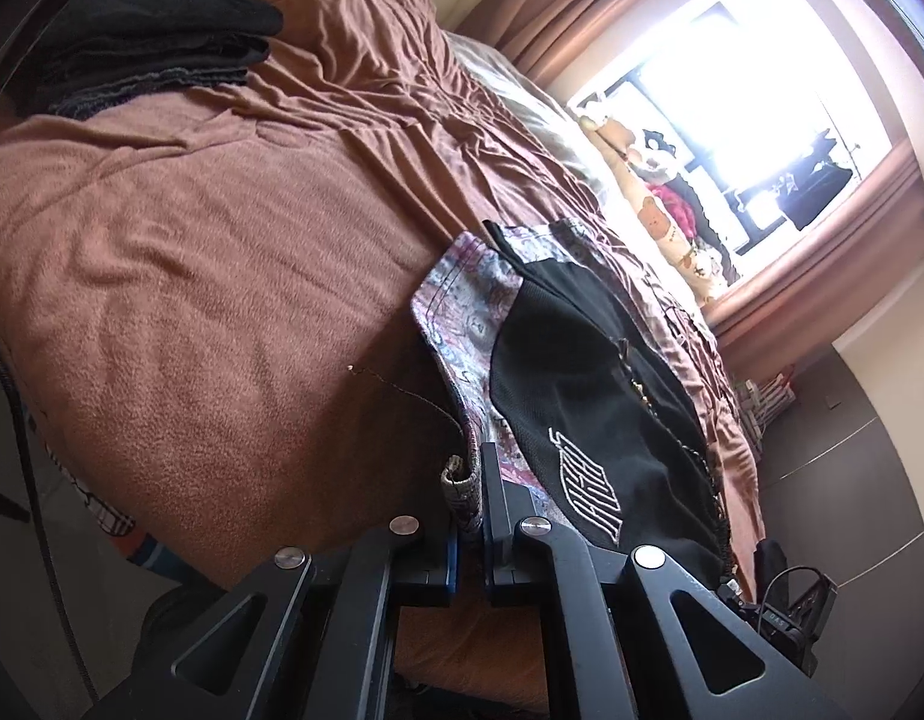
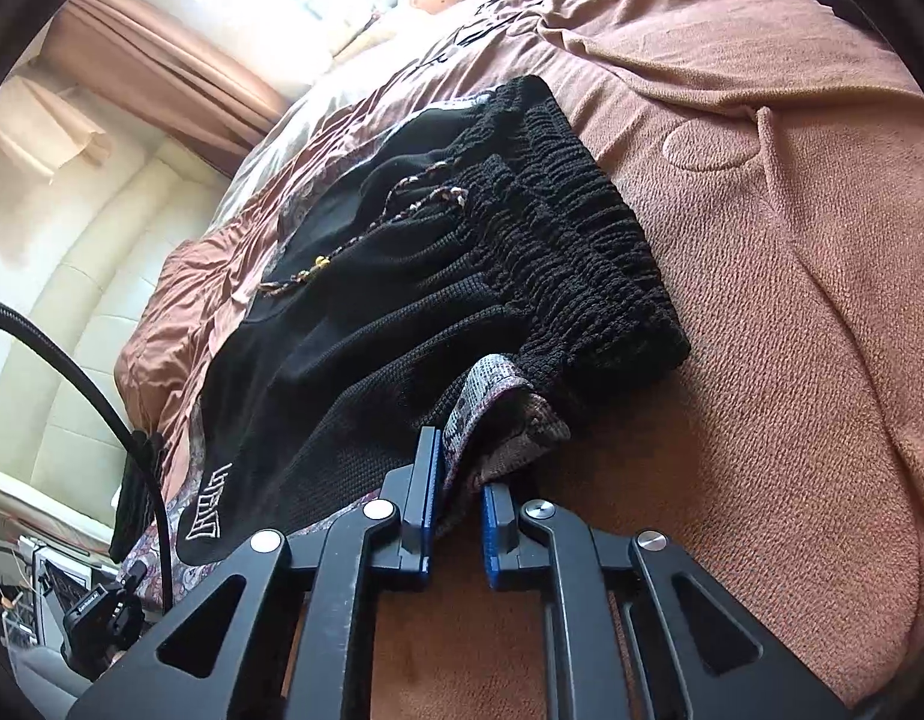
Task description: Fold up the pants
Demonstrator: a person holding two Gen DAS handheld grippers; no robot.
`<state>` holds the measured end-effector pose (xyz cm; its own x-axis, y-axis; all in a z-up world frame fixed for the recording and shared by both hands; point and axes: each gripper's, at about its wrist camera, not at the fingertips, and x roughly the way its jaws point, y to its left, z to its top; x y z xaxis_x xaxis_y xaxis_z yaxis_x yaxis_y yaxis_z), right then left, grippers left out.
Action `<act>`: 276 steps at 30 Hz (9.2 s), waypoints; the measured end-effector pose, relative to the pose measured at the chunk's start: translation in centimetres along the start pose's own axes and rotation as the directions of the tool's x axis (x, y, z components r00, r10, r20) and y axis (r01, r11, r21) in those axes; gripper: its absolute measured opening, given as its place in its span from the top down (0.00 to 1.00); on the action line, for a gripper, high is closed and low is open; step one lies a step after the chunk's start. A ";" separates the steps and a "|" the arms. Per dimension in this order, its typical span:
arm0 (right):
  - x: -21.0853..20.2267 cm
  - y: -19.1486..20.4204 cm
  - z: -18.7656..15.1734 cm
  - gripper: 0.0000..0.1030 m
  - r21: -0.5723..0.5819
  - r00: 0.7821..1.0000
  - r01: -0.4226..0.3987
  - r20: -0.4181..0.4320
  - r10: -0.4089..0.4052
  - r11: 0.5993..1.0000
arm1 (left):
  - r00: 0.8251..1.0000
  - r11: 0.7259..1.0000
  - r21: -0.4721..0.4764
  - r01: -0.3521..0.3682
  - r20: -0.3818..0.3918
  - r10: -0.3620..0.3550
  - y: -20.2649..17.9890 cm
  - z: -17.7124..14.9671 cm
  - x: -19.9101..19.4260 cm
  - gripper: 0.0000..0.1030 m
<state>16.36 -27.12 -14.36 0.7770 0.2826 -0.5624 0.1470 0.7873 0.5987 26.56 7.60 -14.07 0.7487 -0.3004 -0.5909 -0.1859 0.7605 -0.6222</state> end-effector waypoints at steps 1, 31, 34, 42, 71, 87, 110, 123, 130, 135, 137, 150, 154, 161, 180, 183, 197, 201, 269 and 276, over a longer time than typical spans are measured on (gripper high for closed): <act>-0.3 0.1 0.2 0.94 -0.001 1.000 -0.008 0.009 0.008 1.000 | 1.000 1.000 0.011 0.003 0.004 -0.003 -0.5 0.3 0.0 0.95; 0.8 4.7 10.6 0.94 0.027 0.984 -0.074 0.167 0.069 0.997 | 0.993 0.983 0.172 0.058 0.089 -0.074 -13.6 16.8 7.0 0.95; 2.0 4.6 11.9 0.94 0.043 0.984 -0.075 0.163 0.067 0.996 | 0.993 0.981 0.183 0.062 0.092 -0.079 -14.7 18.1 8.5 0.95; 6.5 3.1 15.5 0.94 0.097 0.990 -0.073 0.126 0.061 0.993 | 0.997 0.973 0.229 0.024 0.071 -0.041 -17.1 20.9 14.5 0.95; 12.9 1.5 22.6 0.44 0.109 0.997 -0.072 0.029 0.069 0.991 | 0.991 0.919 0.390 -0.058 -0.090 0.101 -21.2 26.4 37.1 0.95; 13.2 0.7 22.1 0.40 -0.138 0.955 0.288 -0.030 -0.295 0.948 | 0.978 0.926 0.366 -0.093 -0.141 0.154 -21.5 27.7 40.2 0.95; 12.2 0.7 21.9 0.95 -0.100 0.940 0.319 0.160 -0.301 0.942 | 0.934 0.912 0.364 -0.188 -0.219 0.280 -22.7 29.5 49.7 0.82; 11.6 -0.1 21.6 0.49 -0.035 0.954 0.279 0.121 -0.273 0.960 | 0.950 0.892 0.393 -0.225 -0.115 0.291 -20.6 31.4 43.8 0.18; 10.8 0.0 21.0 0.49 -0.031 0.959 0.271 0.094 -0.267 0.962 | 0.954 0.887 0.409 -0.213 -0.111 0.280 -19.1 31.4 37.9 0.18; 10.2 0.4 20.7 0.49 -0.037 0.964 0.258 0.085 -0.254 0.966 | 0.956 0.881 0.425 -0.206 -0.104 0.274 -18.2 30.7 33.6 0.23; 9.9 0.6 20.6 0.49 -0.046 0.964 0.258 0.081 -0.253 0.965 | 0.957 0.884 0.421 -0.202 -0.108 0.270 -17.7 30.2 32.2 0.26; 7.7 0.3 19.1 0.49 -0.019 0.971 0.236 0.027 -0.236 0.972 | 0.958 0.931 0.316 -0.182 -0.158 0.240 -13.0 26.1 26.3 0.47; 6.6 0.2 18.3 0.44 0.001 0.974 0.226 0.026 -0.226 0.974 | 0.961 0.947 0.277 -0.164 -0.173 0.217 -11.7 24.7 25.2 0.48; 5.6 -0.6 16.3 0.41 0.067 0.987 0.161 0.003 -0.161 0.985 | 0.960 0.970 0.205 -0.134 -0.217 0.179 -9.7 22.6 24.5 0.48; 9.5 -5.2 16.5 0.41 0.232 0.997 0.033 -0.076 -0.016 0.972 | 0.943 0.997 0.015 -0.079 -0.323 0.080 -4.6 18.1 27.7 0.48; 9.6 -5.4 16.8 0.41 0.239 0.997 0.044 -0.067 -0.029 0.970 | 0.939 0.996 0.000 -0.084 -0.335 0.080 -4.1 17.8 28.5 0.48; 9.9 -5.2 16.4 0.41 0.259 0.998 0.041 -0.048 -0.029 0.965 | 0.968 0.997 0.028 -0.077 -0.239 0.081 -4.5 19.8 28.4 0.48; 9.9 -5.2 16.5 0.41 0.258 0.998 0.040 -0.052 -0.027 0.965 | 0.957 0.994 0.007 -0.105 -0.273 0.103 -3.6 19.9 29.9 0.48; -1.8 0.2 12.0 0.85 -0.053 0.999 -0.012 -0.051 0.009 0.999 | 0.996 0.987 -0.162 0.012 -0.088 -0.027 2.6 9.7 2.0 0.93; -2.8 0.1 10.9 0.85 -0.069 0.998 -0.001 -0.063 -0.003 0.998 | 0.996 0.983 -0.181 0.019 -0.087 -0.035 3.5 7.9 0.0 0.93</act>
<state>20.86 -33.85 -6.50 0.7365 0.3140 -0.5991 0.1032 0.8232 0.5583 30.93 14.80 -12.20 0.6969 -0.3757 -0.6108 -0.2837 0.6378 -0.7160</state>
